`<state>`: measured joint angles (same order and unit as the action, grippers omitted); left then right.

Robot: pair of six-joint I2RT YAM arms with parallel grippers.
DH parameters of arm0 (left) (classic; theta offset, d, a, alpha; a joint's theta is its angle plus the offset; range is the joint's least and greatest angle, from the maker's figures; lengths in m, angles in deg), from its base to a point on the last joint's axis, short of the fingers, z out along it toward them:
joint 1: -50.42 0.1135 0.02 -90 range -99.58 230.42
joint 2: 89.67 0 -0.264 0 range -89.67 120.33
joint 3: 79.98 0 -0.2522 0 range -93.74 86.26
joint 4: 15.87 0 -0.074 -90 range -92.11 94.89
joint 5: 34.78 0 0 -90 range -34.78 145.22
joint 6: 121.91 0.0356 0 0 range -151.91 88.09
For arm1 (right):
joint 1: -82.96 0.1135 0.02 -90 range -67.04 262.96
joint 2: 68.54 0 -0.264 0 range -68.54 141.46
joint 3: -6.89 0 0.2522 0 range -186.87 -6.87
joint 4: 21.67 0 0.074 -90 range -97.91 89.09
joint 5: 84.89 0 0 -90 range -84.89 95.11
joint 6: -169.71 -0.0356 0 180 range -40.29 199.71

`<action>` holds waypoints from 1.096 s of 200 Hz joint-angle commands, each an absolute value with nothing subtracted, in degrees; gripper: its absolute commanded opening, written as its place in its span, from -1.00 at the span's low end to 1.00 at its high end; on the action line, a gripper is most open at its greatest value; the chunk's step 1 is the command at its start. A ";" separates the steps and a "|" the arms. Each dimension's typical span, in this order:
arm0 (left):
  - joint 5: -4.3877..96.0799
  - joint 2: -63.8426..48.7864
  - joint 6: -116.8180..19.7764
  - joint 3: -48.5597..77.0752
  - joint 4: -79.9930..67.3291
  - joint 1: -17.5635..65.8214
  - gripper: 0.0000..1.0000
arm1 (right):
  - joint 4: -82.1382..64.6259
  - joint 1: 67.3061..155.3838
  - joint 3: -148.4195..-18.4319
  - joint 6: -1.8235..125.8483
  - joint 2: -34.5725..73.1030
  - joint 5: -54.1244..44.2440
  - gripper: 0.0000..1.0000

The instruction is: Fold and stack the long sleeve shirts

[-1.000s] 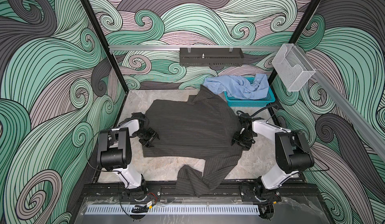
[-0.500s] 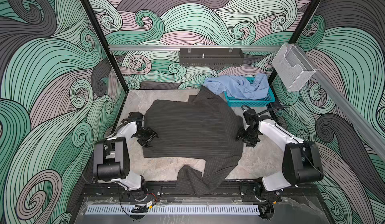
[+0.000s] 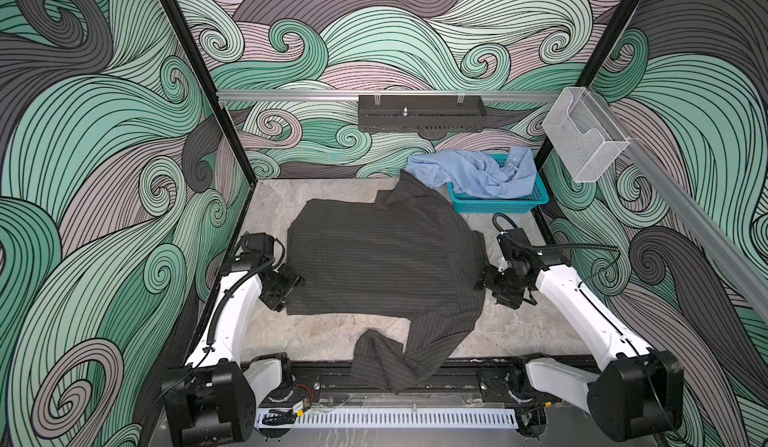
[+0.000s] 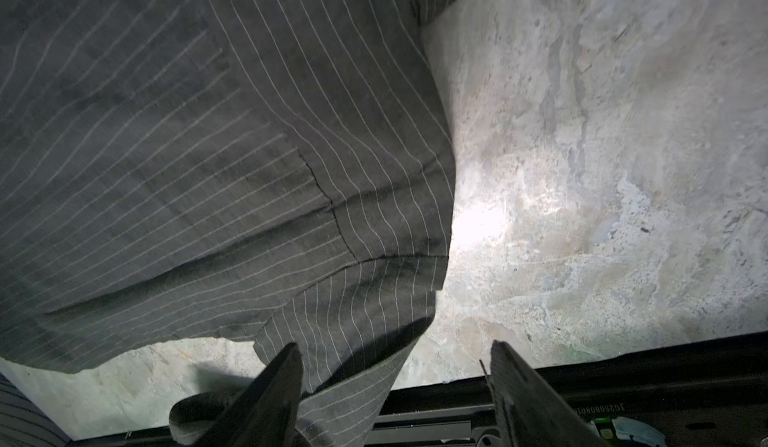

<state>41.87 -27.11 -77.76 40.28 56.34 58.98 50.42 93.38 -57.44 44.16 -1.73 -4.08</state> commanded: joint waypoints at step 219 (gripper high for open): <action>50.83 -11.92 -85.19 51.03 35.62 61.14 -0.55 | 50.00 94.39 -56.53 45.28 -0.19 -7.07 0.46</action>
